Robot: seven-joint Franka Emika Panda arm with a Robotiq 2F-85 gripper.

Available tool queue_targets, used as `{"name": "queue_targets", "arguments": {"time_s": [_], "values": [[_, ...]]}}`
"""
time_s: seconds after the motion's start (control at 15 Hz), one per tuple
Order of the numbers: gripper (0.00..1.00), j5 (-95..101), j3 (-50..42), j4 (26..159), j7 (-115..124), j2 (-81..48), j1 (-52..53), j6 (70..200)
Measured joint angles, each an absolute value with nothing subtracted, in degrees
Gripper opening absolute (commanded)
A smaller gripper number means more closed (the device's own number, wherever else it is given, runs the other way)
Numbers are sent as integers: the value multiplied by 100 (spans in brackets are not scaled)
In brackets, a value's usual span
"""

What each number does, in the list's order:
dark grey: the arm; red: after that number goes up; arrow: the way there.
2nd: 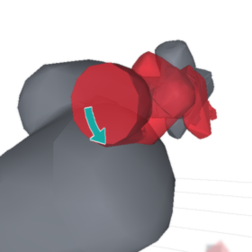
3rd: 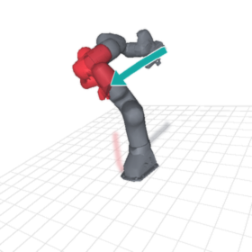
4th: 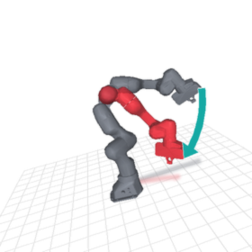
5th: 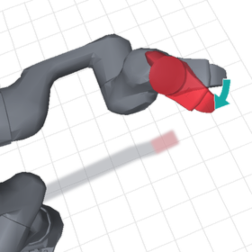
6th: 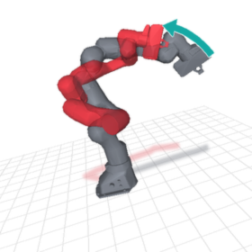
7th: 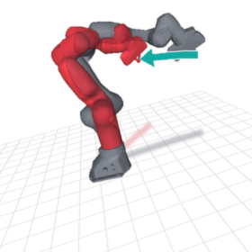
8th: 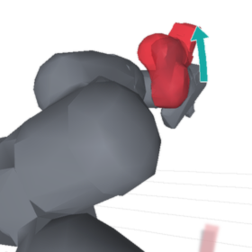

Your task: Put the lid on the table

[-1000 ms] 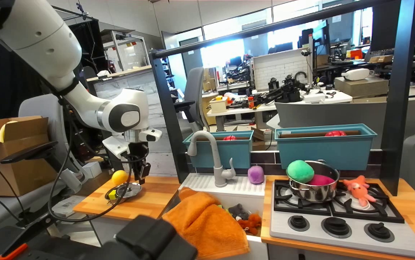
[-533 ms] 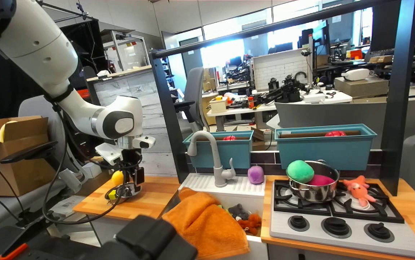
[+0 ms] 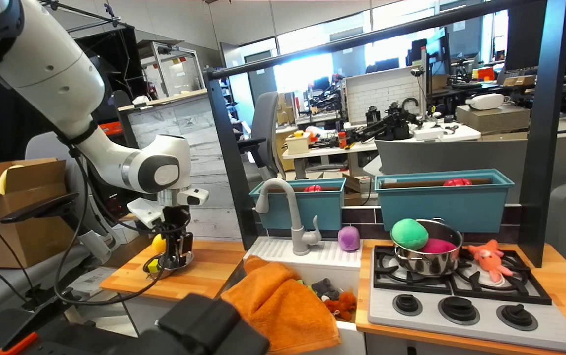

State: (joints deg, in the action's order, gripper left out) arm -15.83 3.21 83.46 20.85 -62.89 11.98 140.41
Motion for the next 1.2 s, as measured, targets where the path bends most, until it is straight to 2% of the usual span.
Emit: {"name": "queue_targets", "arguments": {"time_s": [0.27,0.33,0.47,0.93,1.0,1.07,1.2], "values": [[4,-1583,322,8263,2087,-6298,1197,14035],[1,-1583,321,8249,2087,-6298,1197,14035],[5,-1583,307,8231,2092,-6300,1193,14044],[5,-1592,226,8084,2172,-6297,884,14310],[45,-1593,226,8065,2183,-6297,816,14361],[46,-1593,240,8062,2230,-6298,813,14390],[59,-1591,189,8060,2478,-6298,863,14399]]}}
